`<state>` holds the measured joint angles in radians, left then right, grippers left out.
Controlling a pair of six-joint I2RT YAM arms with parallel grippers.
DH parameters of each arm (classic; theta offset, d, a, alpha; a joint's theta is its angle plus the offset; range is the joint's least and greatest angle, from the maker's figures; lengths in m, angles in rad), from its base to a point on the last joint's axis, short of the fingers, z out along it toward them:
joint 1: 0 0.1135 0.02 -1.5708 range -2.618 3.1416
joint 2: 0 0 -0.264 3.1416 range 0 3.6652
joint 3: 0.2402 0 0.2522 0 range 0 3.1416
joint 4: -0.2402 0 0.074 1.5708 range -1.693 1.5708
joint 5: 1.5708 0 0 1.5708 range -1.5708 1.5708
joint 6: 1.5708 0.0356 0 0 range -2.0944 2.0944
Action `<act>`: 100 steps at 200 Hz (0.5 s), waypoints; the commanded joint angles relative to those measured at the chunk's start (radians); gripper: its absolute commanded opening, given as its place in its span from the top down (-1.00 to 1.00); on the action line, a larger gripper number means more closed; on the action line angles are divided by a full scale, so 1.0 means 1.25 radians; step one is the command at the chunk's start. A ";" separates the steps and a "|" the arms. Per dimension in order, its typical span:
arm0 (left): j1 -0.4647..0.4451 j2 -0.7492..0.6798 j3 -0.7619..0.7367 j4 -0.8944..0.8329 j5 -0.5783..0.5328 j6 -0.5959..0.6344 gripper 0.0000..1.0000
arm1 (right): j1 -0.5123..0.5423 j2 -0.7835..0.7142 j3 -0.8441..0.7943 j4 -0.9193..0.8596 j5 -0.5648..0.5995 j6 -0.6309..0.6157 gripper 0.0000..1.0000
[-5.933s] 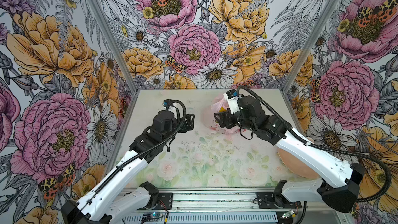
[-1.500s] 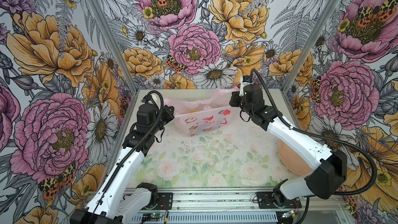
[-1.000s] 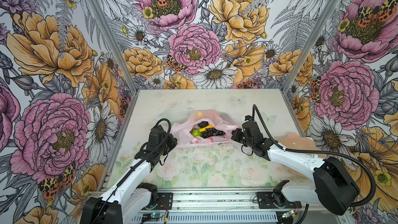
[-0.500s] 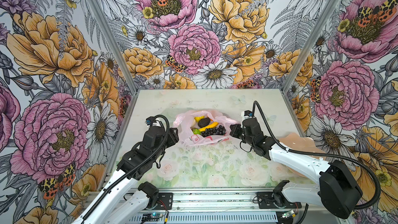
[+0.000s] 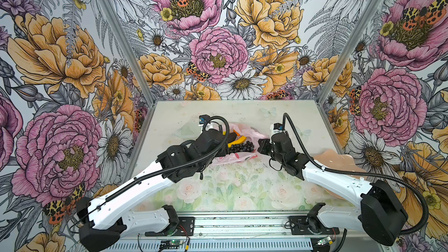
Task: Take the fake fruits out of the plastic bag
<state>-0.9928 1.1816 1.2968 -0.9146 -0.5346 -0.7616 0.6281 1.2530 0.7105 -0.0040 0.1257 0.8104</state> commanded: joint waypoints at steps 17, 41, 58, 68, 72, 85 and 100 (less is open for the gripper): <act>0.036 0.140 -0.016 0.024 0.064 -0.017 -0.51 | 0.009 -0.051 0.008 0.000 0.033 -0.031 1.00; 0.076 0.184 -0.036 0.025 0.030 -0.017 -0.63 | 0.010 -0.065 -0.004 -0.004 0.036 -0.040 1.00; 0.095 0.187 -0.059 0.036 -0.003 -0.018 -0.68 | 0.010 -0.072 -0.012 -0.005 0.035 -0.046 1.00; 0.117 0.190 -0.076 0.049 0.014 -0.019 -0.71 | 0.010 -0.074 -0.017 -0.007 0.034 -0.048 1.00; 0.127 0.191 -0.085 0.056 0.022 -0.019 -0.72 | 0.010 -0.075 -0.018 -0.007 0.035 -0.049 1.00; 0.151 0.191 -0.107 0.074 0.029 -0.023 -0.74 | 0.011 -0.075 -0.022 -0.005 0.032 -0.052 1.00; 0.171 0.187 -0.133 0.098 0.028 -0.022 -0.77 | 0.012 -0.074 -0.023 -0.002 0.031 -0.055 1.00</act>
<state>-0.8173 1.4315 1.1759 -0.8589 -0.4946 -0.7795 0.6365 1.1782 0.6949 -0.0097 0.1501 0.7647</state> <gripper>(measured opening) 0.875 0.048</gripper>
